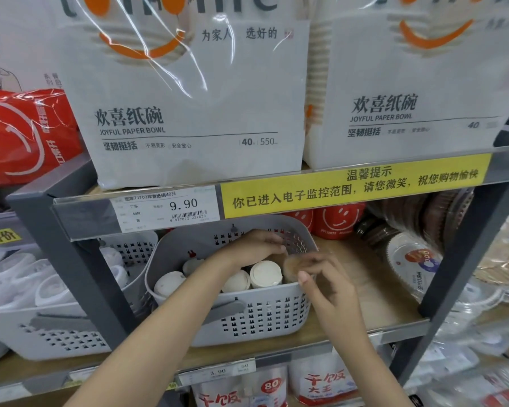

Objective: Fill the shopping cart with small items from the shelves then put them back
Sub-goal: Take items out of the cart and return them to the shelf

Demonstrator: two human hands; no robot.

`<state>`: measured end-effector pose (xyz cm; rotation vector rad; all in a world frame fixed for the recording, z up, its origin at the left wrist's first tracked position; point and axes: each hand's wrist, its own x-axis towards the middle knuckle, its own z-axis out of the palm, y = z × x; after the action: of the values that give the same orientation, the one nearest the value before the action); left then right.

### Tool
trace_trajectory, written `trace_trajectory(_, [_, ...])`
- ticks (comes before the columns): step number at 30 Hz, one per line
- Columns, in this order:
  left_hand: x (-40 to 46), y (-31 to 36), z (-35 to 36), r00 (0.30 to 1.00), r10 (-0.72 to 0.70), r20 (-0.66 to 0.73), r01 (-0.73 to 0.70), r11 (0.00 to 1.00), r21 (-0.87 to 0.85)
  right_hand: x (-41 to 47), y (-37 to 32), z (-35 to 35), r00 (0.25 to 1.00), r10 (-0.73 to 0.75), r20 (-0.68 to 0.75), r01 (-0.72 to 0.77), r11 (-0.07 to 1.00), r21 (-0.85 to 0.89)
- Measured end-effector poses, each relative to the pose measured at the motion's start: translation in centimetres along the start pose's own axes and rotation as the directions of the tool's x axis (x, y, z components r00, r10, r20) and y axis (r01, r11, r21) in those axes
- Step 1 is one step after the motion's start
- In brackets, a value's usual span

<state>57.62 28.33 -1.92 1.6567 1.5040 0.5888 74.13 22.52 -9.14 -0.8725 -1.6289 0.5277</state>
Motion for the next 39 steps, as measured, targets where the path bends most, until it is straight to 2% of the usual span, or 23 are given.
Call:
trace_trajectory(3, [-0.1, -0.3, -0.1, 0.999, -0.018, -0.029, 0.018, 1.000, 0.006, 0.2, 0.1, -0.1, 1.000, -0.021, -0.010, 0.021, 0.997, -0.070])
trace_trajectory(8, [0.2, 0.0, -0.1, 0.996, 0.017, -0.093, -0.012, 0.998, 0.054, 0.6, 0.9, -0.9, 0.994, 0.071, 0.081, -0.066, 0.996, -0.057])
trace_trajectory(11, [0.4, 0.5, 0.2, 0.989, 0.047, -0.143, -0.055, 0.997, -0.055, 0.7, 0.7, -1.0, 0.991, 0.105, 0.084, -0.104, 0.994, -0.012])
trace_trajectory(14, [0.5, 0.7, 0.5, 0.994, 0.062, -0.091, -0.068, 0.996, -0.062, 0.8, 0.4, -1.0, 0.996, 0.056, 0.071, -0.052, 0.997, -0.056])
trace_trajectory(19, [0.2, 0.7, 0.3, 0.998, 0.043, -0.037, -0.047, 0.994, -0.102, 0.5, 0.1, -0.9, 0.994, 0.081, 0.079, -0.080, 0.997, -0.007])
trace_trajectory(26, [-0.6, 1.0, -0.1, 0.998, 0.023, -0.065, -0.030, 0.995, -0.099, 0.5, -0.4, -1.1, 0.993, 0.096, 0.072, -0.097, 0.995, 0.019])
trace_trajectory(28, [-1.2, 1.1, -0.4, 0.995, 0.043, -0.092, -0.047, 0.998, -0.040, 0.4, -0.5, -1.2, 0.992, 0.110, 0.057, -0.111, 0.994, 0.009])
trace_trajectory(32, [-4.0, 0.8, -0.6, 0.956, 0.203, -0.211, -0.165, 0.969, 0.185, 0.3, -1.0, -1.1, 0.994, 0.111, -0.001, -0.111, 0.994, -0.024])
trace_trajectory(34, [-6.3, 0.3, -0.5, 0.918, 0.313, -0.243, -0.188, 0.883, 0.430, 0.3, -1.5, -1.1, 0.996, 0.091, -0.015, -0.092, 0.993, -0.073])
trace_trajectory(36, [-9.0, -0.4, -0.5, 0.857, 0.453, -0.244, -0.207, 0.737, 0.643, 0.0, -2.2, -1.0, 0.999, 0.049, -0.003, -0.049, 0.989, -0.136])
trace_trajectory(38, [-11.8, -1.5, -0.7, 0.807, 0.553, -0.207, -0.250, 0.637, 0.729, -0.5, -3.1, -0.6, 1.000, -0.001, 0.027, 0.007, 0.980, -0.197])
trace_trajectory(39, [-13.1, -2.2, -0.8, 0.803, 0.565, -0.190, -0.258, 0.616, 0.744, -0.8, -3.6, -0.3, 0.999, -0.027, 0.045, 0.036, 0.973, -0.227])
